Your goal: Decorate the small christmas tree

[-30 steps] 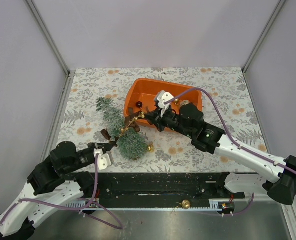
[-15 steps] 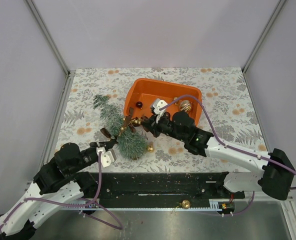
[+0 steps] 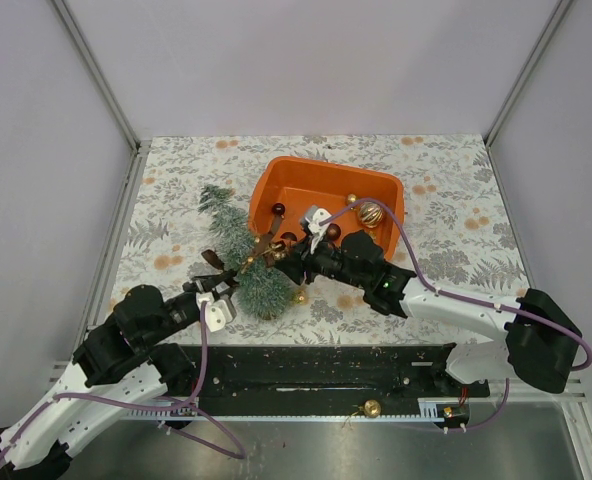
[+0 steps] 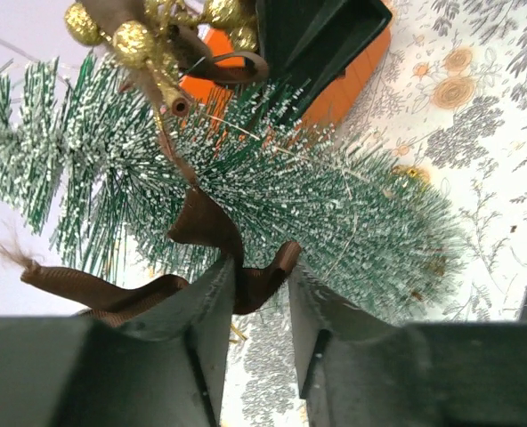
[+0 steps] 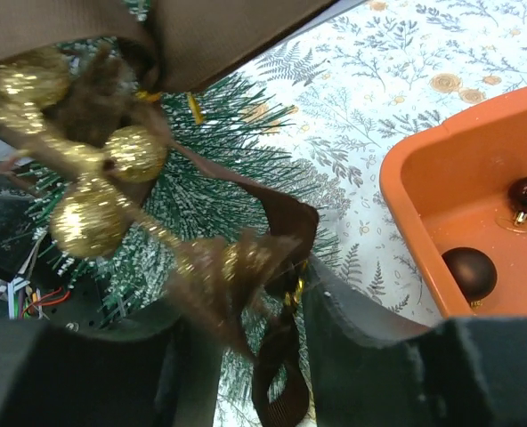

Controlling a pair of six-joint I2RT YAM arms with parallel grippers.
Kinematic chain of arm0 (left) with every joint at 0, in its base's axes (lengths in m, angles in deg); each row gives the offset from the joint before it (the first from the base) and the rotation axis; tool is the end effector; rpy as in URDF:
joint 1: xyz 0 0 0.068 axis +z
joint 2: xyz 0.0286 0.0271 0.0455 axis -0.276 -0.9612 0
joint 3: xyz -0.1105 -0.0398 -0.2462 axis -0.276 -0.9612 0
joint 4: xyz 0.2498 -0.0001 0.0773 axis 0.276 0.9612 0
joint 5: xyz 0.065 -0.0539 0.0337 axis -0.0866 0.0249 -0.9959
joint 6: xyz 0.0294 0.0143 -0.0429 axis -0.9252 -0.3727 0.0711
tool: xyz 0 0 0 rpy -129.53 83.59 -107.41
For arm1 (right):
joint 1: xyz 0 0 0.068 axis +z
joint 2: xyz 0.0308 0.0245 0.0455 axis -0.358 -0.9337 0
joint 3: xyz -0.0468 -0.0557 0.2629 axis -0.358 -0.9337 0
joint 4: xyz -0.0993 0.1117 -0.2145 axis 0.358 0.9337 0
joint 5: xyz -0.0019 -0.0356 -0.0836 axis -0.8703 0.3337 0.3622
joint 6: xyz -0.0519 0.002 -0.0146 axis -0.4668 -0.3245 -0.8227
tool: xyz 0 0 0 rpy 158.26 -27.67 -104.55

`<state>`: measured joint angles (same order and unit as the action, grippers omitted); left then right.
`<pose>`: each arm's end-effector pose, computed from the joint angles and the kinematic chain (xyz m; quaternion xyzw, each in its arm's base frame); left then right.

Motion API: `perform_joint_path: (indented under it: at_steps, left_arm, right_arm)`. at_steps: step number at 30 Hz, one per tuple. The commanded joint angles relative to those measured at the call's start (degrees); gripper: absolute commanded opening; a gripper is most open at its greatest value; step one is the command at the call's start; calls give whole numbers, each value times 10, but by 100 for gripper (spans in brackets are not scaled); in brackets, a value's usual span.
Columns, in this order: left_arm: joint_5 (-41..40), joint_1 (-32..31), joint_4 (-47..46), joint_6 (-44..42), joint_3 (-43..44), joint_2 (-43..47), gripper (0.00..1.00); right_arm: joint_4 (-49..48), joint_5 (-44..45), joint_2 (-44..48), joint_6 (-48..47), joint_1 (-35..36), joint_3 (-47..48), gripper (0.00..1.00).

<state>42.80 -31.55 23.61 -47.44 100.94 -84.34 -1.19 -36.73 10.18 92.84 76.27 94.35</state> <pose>0.0523 -0.0615 0.3036 0.5542 0.5458 -0.0787 0.6235 0.1662 0.2494 0.2829 -0.3474 0.6533 0.3956 0.5440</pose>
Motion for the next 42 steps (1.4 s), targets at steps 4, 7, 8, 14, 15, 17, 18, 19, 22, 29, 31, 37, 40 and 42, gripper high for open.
perform_joint_path:
  at_steps: [4,7,8,14,15,17,18,19,22,29,31,37,40,42]
  left_arm:
    - [10,2,-18,13,4,3,48]
    - [2,2,-16,13,6,5,54]
    - [1,2,-15,13,7,6,55]
    - [-18,1,5,9,22,19,71]
    - [-20,2,11,9,25,21,76]
    - [-22,1,25,8,33,29,85]
    - [-23,2,32,8,36,33,89]
    - [-24,1,37,9,41,36,93]
    - [-31,2,59,11,60,44,97]
    - [-20,2,103,22,115,55,99]
    - [-33,2,106,51,134,52,99]
    - [-64,1,104,131,165,15,99]
    - [-68,1,104,156,171,-19,99]
    - [-70,0,98,176,174,-46,99]
  right_arm:
    - [-34,-32,11,23,2,-18,56]
    - [-14,-39,28,25,2,-27,61]
    - [-4,-41,36,25,1,-28,62]
    - [122,-34,138,-1,2,-26,73]
    - [145,-27,158,-7,2,-23,75]
    - [186,-10,194,-14,2,-16,78]
    - [205,2,212,-18,2,-11,79]
    - [219,10,225,-22,2,-7,79]
    - [249,25,256,-24,2,7,75]
    - [205,-11,227,9,2,29,58]
    - [180,-30,202,16,2,38,54]
    - [115,-52,131,30,2,40,43]
    - [97,-48,113,28,2,36,39]
    - [79,-42,105,23,2,31,37]
